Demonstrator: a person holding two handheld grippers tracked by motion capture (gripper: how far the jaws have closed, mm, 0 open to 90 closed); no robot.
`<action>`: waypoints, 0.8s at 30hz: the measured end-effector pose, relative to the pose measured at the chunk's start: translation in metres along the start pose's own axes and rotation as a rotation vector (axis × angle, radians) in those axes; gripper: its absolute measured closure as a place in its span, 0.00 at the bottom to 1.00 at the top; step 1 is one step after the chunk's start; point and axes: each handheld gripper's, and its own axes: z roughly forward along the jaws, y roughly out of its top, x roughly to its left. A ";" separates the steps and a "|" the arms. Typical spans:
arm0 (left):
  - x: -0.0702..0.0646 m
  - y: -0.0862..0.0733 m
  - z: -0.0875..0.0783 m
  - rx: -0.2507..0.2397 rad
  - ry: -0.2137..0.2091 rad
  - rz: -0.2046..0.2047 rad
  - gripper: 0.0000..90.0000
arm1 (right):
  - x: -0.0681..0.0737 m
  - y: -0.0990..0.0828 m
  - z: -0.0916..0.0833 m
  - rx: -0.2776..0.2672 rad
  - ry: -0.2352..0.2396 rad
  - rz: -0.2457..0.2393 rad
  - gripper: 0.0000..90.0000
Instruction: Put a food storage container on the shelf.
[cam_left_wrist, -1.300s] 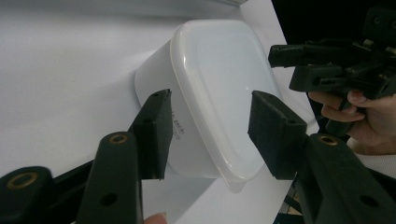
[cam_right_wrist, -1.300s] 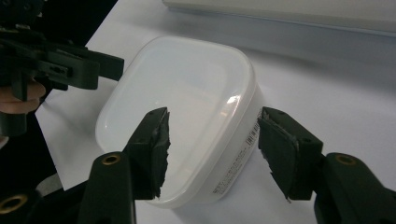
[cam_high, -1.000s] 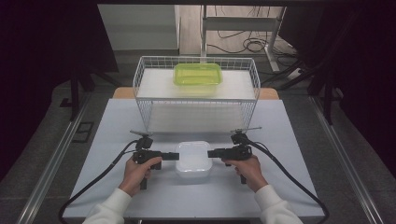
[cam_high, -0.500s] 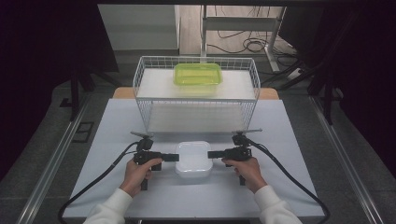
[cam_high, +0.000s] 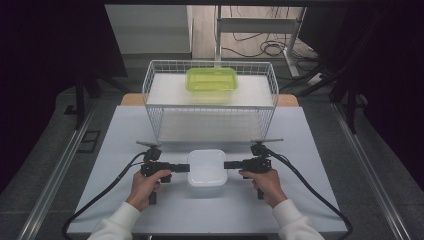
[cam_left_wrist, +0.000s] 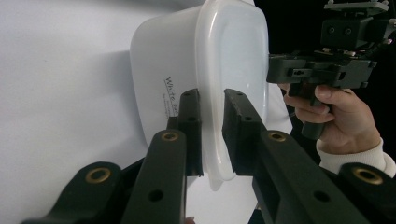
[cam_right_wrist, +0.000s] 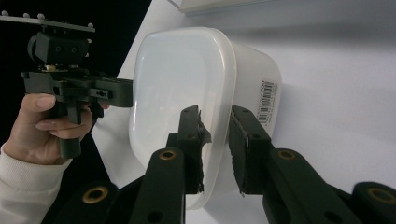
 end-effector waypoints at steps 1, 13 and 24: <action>0.000 0.000 0.000 -0.003 -0.001 0.001 0.88 | 0.000 0.000 0.000 -0.002 0.000 -0.003 0.84; -0.003 0.000 -0.002 -0.013 0.009 0.027 0.89 | 0.004 0.000 -0.004 -0.018 0.000 -0.038 0.86; -0.012 0.003 -0.008 -0.024 0.020 0.066 0.88 | 0.018 0.002 -0.012 -0.048 0.002 -0.109 0.86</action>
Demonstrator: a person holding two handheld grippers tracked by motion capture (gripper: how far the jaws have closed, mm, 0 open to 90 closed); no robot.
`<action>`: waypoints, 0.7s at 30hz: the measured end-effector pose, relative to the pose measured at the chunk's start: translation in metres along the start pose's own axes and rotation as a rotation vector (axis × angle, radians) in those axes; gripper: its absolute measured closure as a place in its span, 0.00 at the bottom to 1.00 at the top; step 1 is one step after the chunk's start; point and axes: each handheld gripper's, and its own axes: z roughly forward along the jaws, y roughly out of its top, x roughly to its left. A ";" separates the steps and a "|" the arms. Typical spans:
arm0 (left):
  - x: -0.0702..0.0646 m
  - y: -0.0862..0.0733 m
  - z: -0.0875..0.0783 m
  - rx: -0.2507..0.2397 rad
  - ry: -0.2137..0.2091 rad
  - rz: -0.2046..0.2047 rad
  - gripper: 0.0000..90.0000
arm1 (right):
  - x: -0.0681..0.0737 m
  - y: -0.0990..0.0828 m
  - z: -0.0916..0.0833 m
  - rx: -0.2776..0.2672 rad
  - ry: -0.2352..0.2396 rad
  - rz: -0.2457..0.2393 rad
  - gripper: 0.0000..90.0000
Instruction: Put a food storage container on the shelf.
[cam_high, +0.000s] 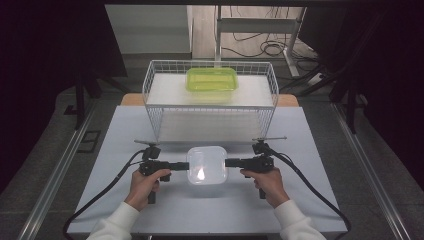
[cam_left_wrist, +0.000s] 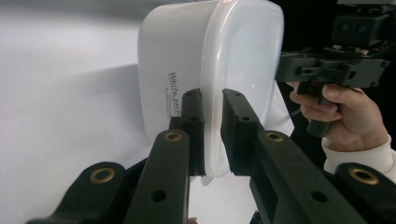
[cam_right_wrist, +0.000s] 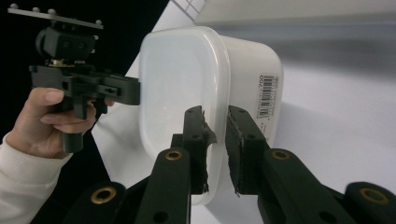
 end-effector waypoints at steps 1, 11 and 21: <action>-0.001 0.000 -0.001 -0.007 0.001 0.002 0.88 | 0.002 0.001 0.000 -0.003 0.002 -0.007 0.86; -0.011 0.004 -0.007 -0.019 0.002 0.038 0.88 | 0.010 0.005 -0.007 -0.029 0.012 -0.047 0.86; -0.022 0.015 -0.015 -0.043 0.000 0.070 0.88 | 0.022 0.015 -0.017 -0.057 0.015 -0.093 0.86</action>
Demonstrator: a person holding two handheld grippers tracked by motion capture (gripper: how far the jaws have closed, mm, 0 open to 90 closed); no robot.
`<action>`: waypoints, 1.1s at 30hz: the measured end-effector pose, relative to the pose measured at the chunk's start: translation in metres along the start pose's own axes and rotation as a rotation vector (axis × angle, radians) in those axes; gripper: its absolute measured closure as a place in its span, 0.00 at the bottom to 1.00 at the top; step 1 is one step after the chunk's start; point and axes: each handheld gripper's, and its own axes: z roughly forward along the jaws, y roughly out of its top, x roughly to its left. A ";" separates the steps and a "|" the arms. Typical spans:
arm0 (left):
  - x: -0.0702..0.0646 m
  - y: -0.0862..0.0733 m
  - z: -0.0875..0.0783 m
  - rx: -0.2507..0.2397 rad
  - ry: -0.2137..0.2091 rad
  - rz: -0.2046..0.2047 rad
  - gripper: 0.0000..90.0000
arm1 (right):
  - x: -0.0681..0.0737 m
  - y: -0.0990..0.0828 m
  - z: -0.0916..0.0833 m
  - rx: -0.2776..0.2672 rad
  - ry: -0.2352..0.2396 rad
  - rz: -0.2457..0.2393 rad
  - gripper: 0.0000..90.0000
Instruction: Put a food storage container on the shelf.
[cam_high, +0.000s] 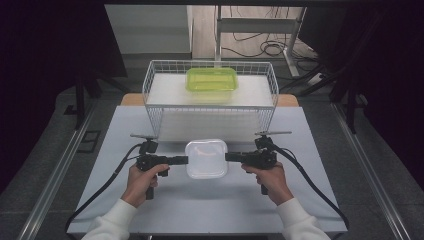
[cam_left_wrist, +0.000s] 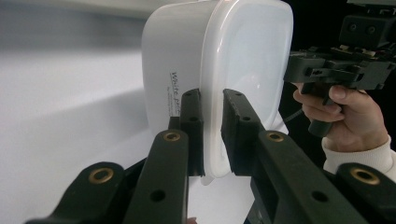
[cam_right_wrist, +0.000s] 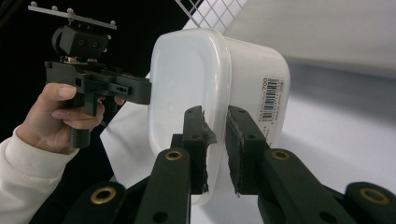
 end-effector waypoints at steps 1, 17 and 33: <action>-0.002 0.002 -0.001 -0.003 0.001 0.004 0.88 | 0.001 0.002 -0.001 -0.005 0.004 -0.004 0.86; -0.028 0.025 -0.019 -0.049 0.004 0.068 0.87 | 0.023 0.029 -0.017 -0.051 0.007 -0.072 0.86; -0.052 0.048 -0.037 -0.086 0.014 0.113 0.87 | 0.041 0.053 -0.028 -0.090 0.012 -0.117 0.86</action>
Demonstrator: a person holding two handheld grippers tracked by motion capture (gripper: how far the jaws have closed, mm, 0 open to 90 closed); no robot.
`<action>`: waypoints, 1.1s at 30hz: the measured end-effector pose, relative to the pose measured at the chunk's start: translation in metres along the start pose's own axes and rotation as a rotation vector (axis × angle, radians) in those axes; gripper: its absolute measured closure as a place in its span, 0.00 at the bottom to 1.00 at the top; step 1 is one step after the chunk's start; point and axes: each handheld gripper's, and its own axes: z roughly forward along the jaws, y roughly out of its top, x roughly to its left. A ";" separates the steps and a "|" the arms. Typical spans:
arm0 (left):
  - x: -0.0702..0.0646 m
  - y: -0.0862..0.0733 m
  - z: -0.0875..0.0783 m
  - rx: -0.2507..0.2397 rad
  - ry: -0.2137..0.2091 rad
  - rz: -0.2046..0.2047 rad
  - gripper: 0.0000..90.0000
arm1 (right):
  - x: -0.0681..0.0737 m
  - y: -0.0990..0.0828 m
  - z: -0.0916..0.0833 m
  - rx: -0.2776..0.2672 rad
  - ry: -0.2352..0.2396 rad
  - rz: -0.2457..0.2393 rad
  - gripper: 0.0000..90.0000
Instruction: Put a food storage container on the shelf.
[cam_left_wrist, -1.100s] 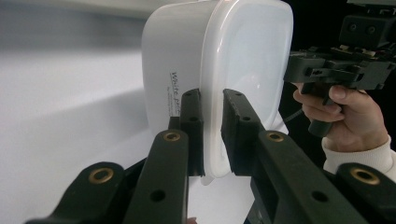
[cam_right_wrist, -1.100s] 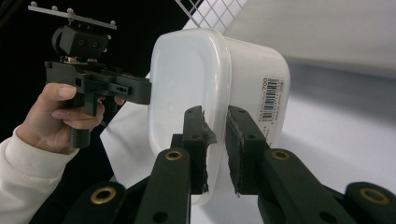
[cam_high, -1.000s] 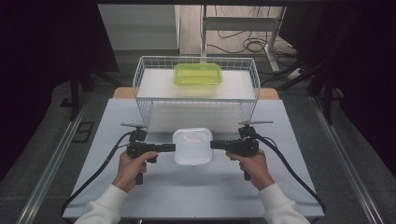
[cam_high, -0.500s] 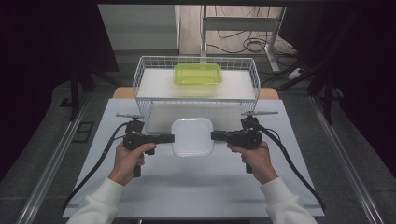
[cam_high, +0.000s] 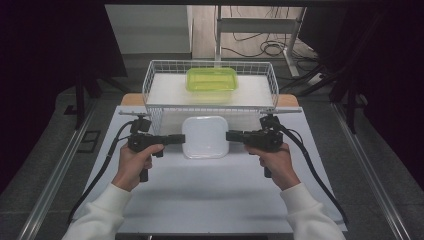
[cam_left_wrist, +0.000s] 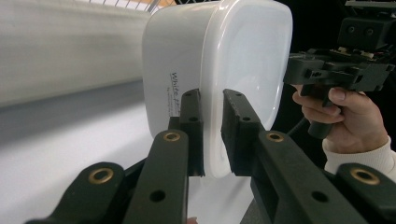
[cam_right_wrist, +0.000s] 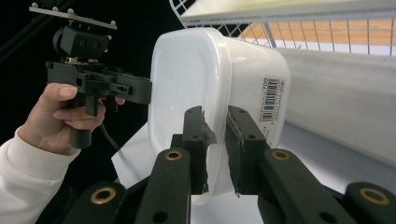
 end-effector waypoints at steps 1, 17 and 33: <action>-0.001 0.002 -0.002 -0.004 -0.002 0.003 0.88 | 0.001 0.002 -0.001 -0.001 0.001 -0.001 0.86; -0.021 0.032 -0.013 -0.036 0.000 0.046 0.88 | 0.015 0.031 -0.012 -0.051 0.003 -0.039 0.86; -0.044 0.071 -0.025 -0.072 0.015 0.105 0.88 | 0.024 0.066 -0.022 -0.098 0.008 -0.061 0.86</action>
